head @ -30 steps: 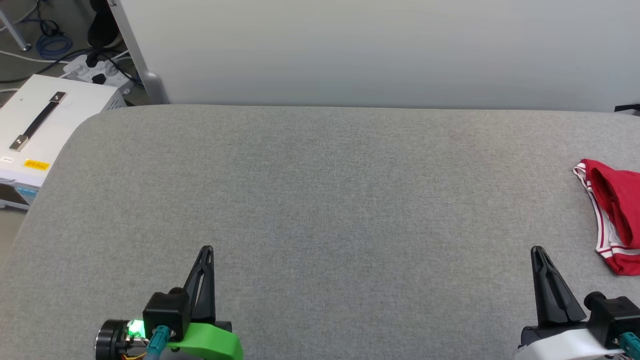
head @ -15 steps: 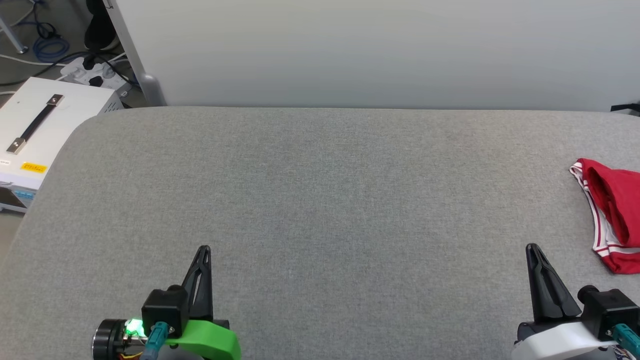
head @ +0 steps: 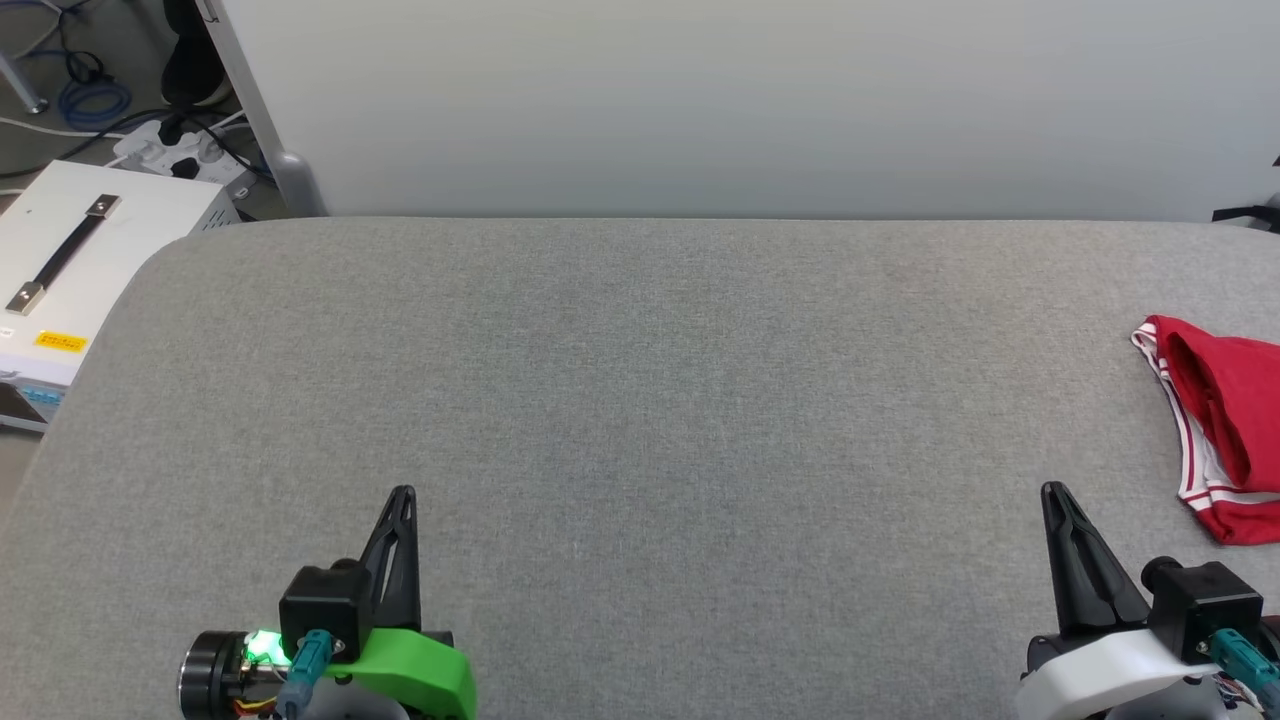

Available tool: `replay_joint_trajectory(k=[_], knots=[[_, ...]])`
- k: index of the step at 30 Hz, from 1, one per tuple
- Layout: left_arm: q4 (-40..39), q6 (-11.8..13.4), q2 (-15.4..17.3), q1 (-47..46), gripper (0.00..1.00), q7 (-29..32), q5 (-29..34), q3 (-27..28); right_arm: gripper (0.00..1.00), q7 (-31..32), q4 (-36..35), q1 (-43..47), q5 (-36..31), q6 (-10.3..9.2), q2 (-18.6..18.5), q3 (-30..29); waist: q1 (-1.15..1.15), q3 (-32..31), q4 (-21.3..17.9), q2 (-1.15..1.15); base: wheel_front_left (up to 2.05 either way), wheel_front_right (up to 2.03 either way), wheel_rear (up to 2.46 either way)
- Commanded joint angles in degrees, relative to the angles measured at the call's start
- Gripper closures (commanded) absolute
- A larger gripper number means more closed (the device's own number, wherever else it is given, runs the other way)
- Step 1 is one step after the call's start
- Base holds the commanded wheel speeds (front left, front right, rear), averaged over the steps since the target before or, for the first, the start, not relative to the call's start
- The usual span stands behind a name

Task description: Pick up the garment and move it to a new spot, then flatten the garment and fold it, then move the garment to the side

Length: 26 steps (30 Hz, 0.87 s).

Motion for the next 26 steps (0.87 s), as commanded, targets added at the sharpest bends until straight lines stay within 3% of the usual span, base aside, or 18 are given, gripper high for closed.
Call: replay_joint_trajectory(k=[1,26], knots=[[-0.3,-0.2,-0.4,-1.3,1.00,0.4,0.3,0.3,1.00,0.5,0.2,-1.4,-0.7,-0.02,0.1,0.1,0.00,0.0,0.0,0.00,0.00,0.00,0.00],[-0.5,-0.6,-1.0,-2.3,1.00,3.2,1.2,1.8,1.00,3.4,1.5,-3.4,-2.0,-0.03,0.1,0.7,0.00,-0.3,-0.7,0.00,0.00,0.00,0.00]])
